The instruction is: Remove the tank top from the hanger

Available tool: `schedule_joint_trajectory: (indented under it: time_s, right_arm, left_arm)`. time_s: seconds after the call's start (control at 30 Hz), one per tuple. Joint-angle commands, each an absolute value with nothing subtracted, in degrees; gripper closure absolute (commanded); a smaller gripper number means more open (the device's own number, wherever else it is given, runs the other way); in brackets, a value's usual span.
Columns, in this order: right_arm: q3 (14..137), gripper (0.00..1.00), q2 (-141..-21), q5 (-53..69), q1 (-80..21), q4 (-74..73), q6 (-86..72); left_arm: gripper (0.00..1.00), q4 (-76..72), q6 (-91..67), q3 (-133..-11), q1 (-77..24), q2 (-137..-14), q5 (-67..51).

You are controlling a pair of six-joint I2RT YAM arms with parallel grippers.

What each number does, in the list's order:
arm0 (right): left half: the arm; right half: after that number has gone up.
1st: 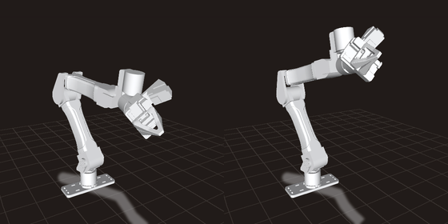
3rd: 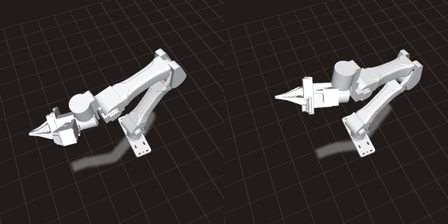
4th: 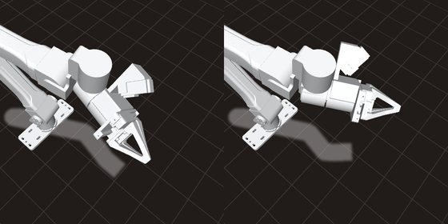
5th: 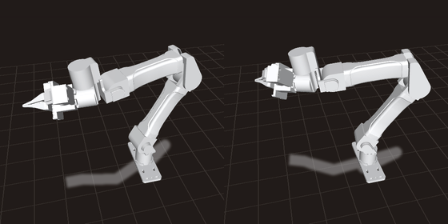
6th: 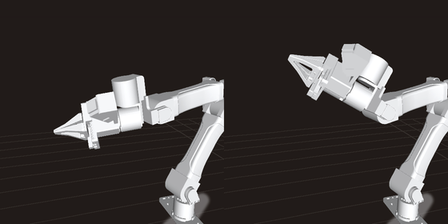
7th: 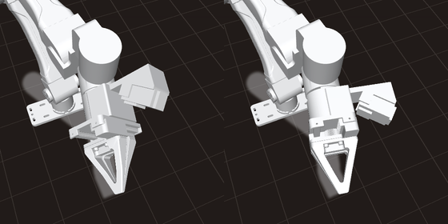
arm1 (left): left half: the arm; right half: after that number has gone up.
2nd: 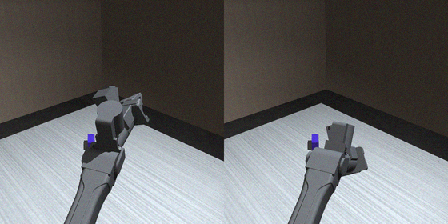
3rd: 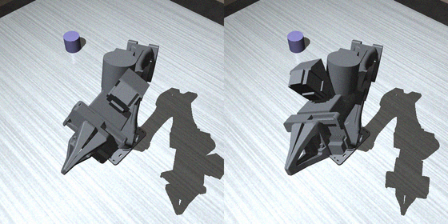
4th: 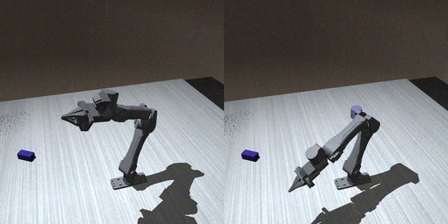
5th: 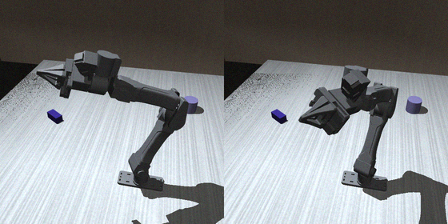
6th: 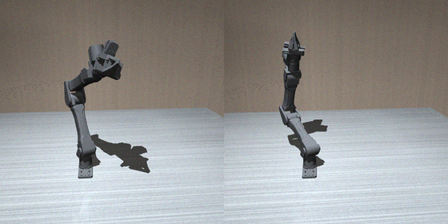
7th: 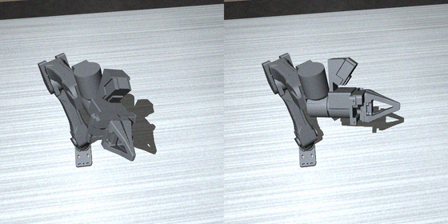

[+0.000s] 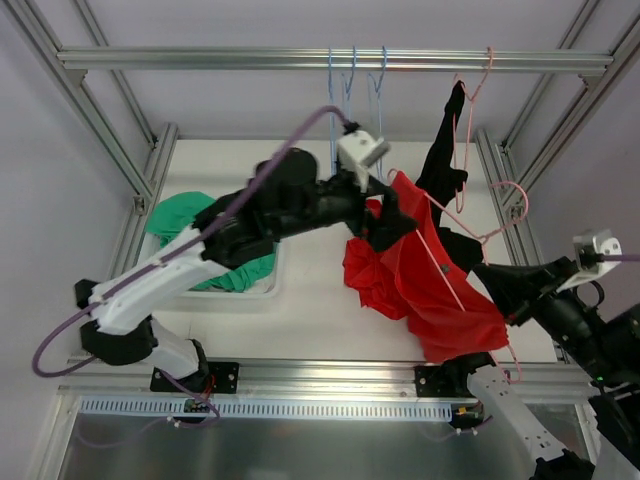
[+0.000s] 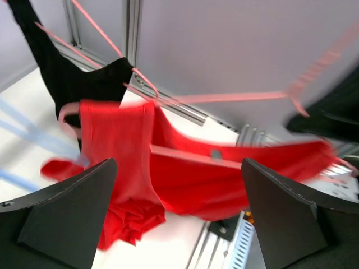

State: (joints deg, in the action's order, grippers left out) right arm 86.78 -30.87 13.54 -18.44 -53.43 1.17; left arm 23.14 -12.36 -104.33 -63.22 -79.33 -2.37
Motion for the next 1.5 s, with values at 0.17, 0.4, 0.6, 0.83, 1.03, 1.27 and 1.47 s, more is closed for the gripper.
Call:
schedule_joint_trajectory:
  time_s: [0.17, 0.4, 0.6, 0.83, 1.03, 1.27, 1.47]
  right_arm:
    - [97.81, 1.00, -30.58, 15.91, -18.19, -62.04, 0.88]
    - [100.46, 1.00, -31.38, 14.33, -18.28, -63.02, 1.67]
    - [100.02, 1.00, -31.73, 13.97, -18.28, -62.93, 2.28]
    - [101.34, 1.00, -32.08, 12.40, -18.46, -62.93, 2.81]
    - [100.73, 1.00, -32.60, 7.47, -19.42, -62.93, 3.69]
    - [102.12, 1.00, -32.87, 11.42, -19.69, -62.58, 2.64]
    - [103.97, 1.00, -33.22, 13.79, -19.78, -62.49, 1.94]
  left_arm:
    - [0.38, 22.15, -4.30, -118.12, -68.55, -95.27, 13.97]
    - [0.71, 22.06, -5.45, -116.63, -68.73, -96.15, 14.50]
    - [0.46, 21.97, -5.10, -115.58, -69.17, -94.66, 14.06]
    - [0.50, 21.88, -5.62, -115.14, -69.17, -94.83, 12.13]
    - [0.38, 21.71, -5.98, -112.85, -69.70, -93.17, 11.25]
    - [0.45, 21.27, -4.66, -113.03, -69.79, -93.77, 13.53]
    - [0.44, 21.09, -4.04, -115.57, -69.70, -96.23, 14.93]
